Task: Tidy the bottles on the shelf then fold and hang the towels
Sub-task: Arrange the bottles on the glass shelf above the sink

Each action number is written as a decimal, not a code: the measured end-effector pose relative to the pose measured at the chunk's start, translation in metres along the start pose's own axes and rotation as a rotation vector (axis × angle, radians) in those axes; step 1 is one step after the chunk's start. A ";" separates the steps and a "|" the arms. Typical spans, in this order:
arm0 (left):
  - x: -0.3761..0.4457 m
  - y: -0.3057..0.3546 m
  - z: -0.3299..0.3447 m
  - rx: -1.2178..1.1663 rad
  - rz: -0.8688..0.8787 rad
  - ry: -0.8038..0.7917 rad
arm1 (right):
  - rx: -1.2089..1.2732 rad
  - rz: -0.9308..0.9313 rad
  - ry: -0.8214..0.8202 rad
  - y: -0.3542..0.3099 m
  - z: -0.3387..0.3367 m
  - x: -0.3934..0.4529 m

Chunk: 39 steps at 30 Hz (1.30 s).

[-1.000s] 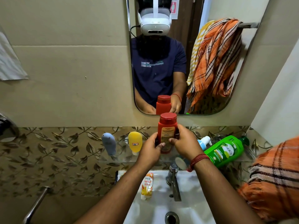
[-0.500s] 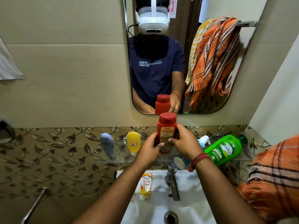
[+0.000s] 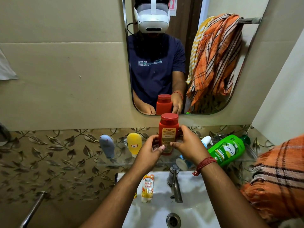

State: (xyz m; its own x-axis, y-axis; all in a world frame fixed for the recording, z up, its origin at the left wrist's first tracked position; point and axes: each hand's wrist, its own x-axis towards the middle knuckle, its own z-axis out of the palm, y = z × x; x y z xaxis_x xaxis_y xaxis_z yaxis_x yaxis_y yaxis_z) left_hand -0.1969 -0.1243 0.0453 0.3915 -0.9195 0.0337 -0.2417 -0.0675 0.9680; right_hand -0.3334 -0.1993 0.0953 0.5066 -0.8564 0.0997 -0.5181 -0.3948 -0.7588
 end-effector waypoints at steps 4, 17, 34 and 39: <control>-0.032 -0.006 0.004 0.012 0.039 0.162 | -0.078 -0.040 0.133 0.001 -0.007 -0.016; -0.035 0.005 0.055 0.317 0.019 -0.127 | -0.239 0.126 0.145 0.049 0.004 -0.074; -0.055 0.012 0.079 0.005 0.154 -0.011 | 0.391 0.170 0.219 0.052 -0.021 -0.061; -0.031 0.028 0.098 0.137 0.216 -0.024 | 0.156 0.145 0.220 0.052 -0.040 -0.041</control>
State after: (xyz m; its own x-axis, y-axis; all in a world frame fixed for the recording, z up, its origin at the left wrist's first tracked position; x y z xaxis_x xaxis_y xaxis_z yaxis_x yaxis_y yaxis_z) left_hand -0.3026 -0.1354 0.0476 0.2971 -0.9271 0.2286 -0.4366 0.0810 0.8960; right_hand -0.4092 -0.1986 0.0775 0.2645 -0.9584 0.1075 -0.4530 -0.2218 -0.8635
